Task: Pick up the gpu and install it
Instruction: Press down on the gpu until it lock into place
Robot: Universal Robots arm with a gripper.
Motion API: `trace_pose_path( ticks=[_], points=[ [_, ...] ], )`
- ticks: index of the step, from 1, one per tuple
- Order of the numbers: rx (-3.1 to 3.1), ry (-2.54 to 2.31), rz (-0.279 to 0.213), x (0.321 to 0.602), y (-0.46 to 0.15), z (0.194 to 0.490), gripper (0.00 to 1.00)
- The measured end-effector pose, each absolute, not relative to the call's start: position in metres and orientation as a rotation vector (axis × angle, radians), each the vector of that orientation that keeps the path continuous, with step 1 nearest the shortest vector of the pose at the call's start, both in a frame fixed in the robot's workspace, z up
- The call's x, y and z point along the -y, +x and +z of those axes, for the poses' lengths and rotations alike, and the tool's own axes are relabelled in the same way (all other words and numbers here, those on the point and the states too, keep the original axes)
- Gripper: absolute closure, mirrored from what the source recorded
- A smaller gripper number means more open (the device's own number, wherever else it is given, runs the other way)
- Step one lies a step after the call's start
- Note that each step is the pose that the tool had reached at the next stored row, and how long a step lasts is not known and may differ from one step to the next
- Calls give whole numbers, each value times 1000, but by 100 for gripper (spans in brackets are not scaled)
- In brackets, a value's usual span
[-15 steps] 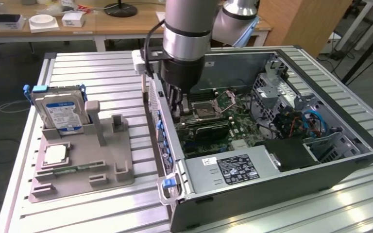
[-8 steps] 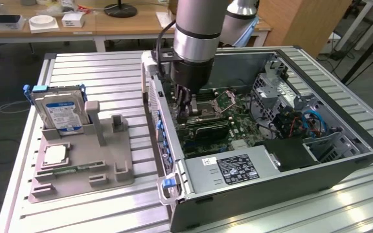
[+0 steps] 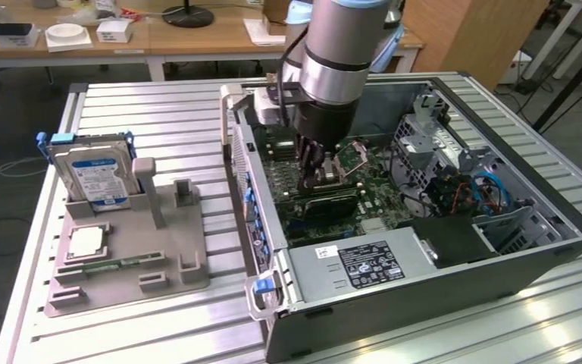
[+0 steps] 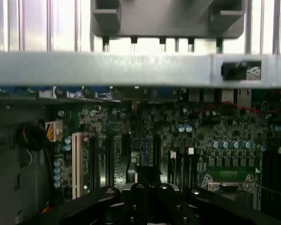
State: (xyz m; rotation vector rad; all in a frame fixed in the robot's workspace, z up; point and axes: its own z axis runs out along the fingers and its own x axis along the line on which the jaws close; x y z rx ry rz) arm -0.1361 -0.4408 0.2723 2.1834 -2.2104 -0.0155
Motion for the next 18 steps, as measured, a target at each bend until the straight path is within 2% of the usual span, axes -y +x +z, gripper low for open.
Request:
trace_pose_path(
  ticks=[5, 18],
  points=[
    [2210, 2184, -16, 441, -114, 268, 89],
    [2210, 2183, -16, 452, -110, 264, 89]
  ],
)
